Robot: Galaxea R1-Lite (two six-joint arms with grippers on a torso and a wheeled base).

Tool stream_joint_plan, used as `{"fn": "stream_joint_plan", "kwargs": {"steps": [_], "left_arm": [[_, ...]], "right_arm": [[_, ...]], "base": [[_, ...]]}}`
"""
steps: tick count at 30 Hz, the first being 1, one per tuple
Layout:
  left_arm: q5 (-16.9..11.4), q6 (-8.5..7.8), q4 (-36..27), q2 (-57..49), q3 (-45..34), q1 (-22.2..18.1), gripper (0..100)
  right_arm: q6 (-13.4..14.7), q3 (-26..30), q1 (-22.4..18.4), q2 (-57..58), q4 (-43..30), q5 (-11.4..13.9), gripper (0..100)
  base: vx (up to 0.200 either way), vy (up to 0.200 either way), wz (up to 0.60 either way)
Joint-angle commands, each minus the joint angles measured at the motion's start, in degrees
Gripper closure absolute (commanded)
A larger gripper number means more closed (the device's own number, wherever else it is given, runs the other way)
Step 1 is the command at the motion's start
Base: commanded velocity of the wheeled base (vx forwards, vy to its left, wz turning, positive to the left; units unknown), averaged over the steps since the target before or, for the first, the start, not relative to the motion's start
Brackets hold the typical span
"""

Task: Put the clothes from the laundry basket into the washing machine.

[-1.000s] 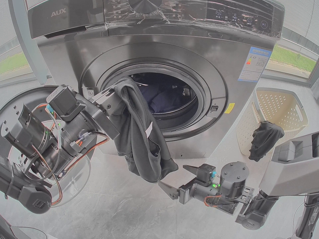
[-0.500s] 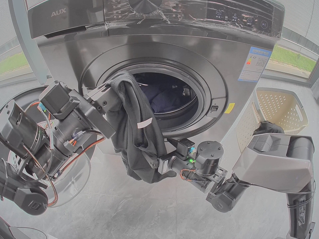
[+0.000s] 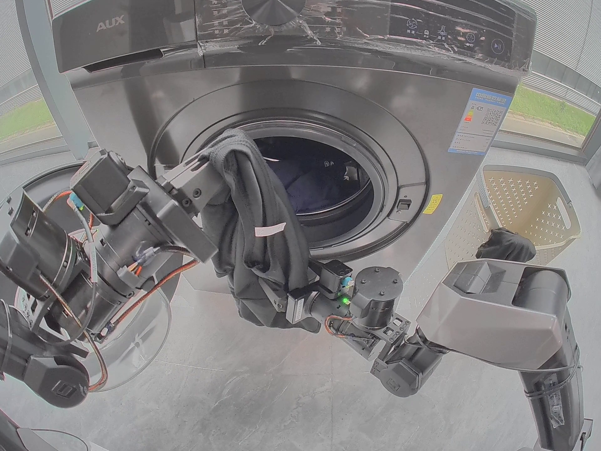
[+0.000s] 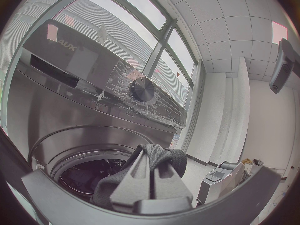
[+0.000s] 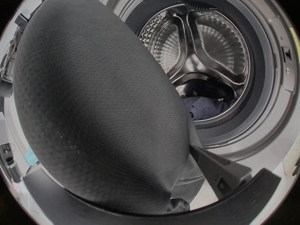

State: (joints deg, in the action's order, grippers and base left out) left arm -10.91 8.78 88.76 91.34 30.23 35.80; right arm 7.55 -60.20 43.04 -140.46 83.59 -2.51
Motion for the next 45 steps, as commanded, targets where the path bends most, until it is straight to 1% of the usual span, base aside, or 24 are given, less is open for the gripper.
{"fn": "stream_joint_plan", "kwargs": {"steps": [1,5,7,10,11,13,14,16,18,21,22,24,26,28,30,31,32,36,38,40,44,45], "left_arm": [[0.1,0.01,0.0,0.2,0.2,-0.3,100],[0.8,0.01,-0.2,1.0,0.6,-1.4,100],[0.6,-0.08,-0.2,1.9,0.5,-3.6,100],[0.5,-0.08,-0.1,3.1,0.3,-5.4,100],[0.4,0.1,-0.1,3.4,-0.2,-5.6,100],[0.1,1.07,-0.1,4.8,-1.7,-6.2,100],[0.1,1.86,0.0,6.0,-2.9,-6.8,100],[-0.1,2.12,0.0,7.4,-4.2,-7.5,100],[-0.1,2.12,0.0,8.1,-4.9,-7.8,100],[-0.1,1.68,0.0,9.9,-6.9,-8.1,100],[-0.6,1.24,0.0,10.4,-8.1,-8.4,100],[-2.1,0.1,0.0,11.4,-9.9,-8.8,100],[-3.2,-1.66,0.0,12.5,-11.2,-9.4,100],[-3.3,-3.15,0.0,13.8,-11.6,-9.9,100],[-3.3,-3.94,0.0,14.8,-11.6,-10.4,100],[-3.5,-4.03,0.0,15.0,-11.5,-10.7,100],[-3.5,-4.03,0.0,15.1,-11.5,-10.8,0],[-4.3,-4.03,0.0,15.3,-12.6,-11.0,0],[-4.4,-4.03,0.0,16.0,-14.7,-10.8,0],[-5.3,-4.73,0.1,17.6,-16.8,-10.7,0],[-8.3,-9.22,0.1,20.0,-20.3,-10.9,0],[-8.9,-10.1,0.1,20.4,-21.2,-10.9,0]], "right_arm": [[0.1,0.3,-0.5,0.4,0.3,0.0,100],[0.4,3.6,-1.6,3.6,0.9,0.0,100],[0.5,5.6,-2.3,6.1,0.9,-0.2,100],[0.8,8.5,-3.1,10.6,0.7,-0.5,100],[0.8,9.4,-3.4,11.8,0.7,-0.5,100],[0.9,10.6,-3.8,14.3,0.5,-0.7,100],[1.1,11.4,-3.8,15.7,0.3,-1.8,100],[1.5,12.2,-3.8,17.6,0.2,-3.0,100],[1.6,12.5,-3.6,18.4,0.1,-3.3,100],[1.7,12.7,-3.2,19.4,0.0,-3.4,100],[1.9,12.6,-3.0,19.7,0.0,-3.6,100],[2.0,12.4,-2.7,19.8,0.0,-3.9,100],[2.1,12.3,-2.3,19.8,0.0,-3.9,100],[2.1,12.3,-1.8,19.8,0.0,-3.9,100],[2.1,12.2,-1.4,19.8,0.0,-3.9,100],[2.1,12.2,-1.4,19.8,0.0,-3.9,100],[2.1,12.2,-1.3,19.8,0.0,-3.9,100],[2.1,11.7,-1.1,19.8,-0.1,-3.9,100],[2.1,11.3,-1.1,19.8,-0.2,-3.9,100],[2.1,10.9,-1.1,19.7,-0.3,-3.9,100],[2.1,10.1,-1.1,19.7,-0.4,-3.9,100],[2.1,10.1,-1.1,19.7,-0.4,-4.0,100]], "base": [[0.0,0.0,0.0],[0.0,0.0,0.0],[0.0,0.0,0.0],[0.0,0.0,0.0],[0.0,0.0,0.0],[0.0,0.0,0.0],[0.0,0.0,0.0],[0.0,0.0,0.0],[0.0,0.0,0.0],[0.0,0.0,0.0],[0.0,0.0,0.0],[0.0,0.0,0.0],[0.0,0.0,0.0],[0.0,0.0,0.0],[0.0,0.0,0.0],[0.0,0.0,0.0],[0.0,0.0,0.0],[0.0,0.0,0.0],[0.0,0.0,0.0],[0.0,0.0,0.0],[0.0,0.0,0.0],[0.0,0.0,0.0]]}}
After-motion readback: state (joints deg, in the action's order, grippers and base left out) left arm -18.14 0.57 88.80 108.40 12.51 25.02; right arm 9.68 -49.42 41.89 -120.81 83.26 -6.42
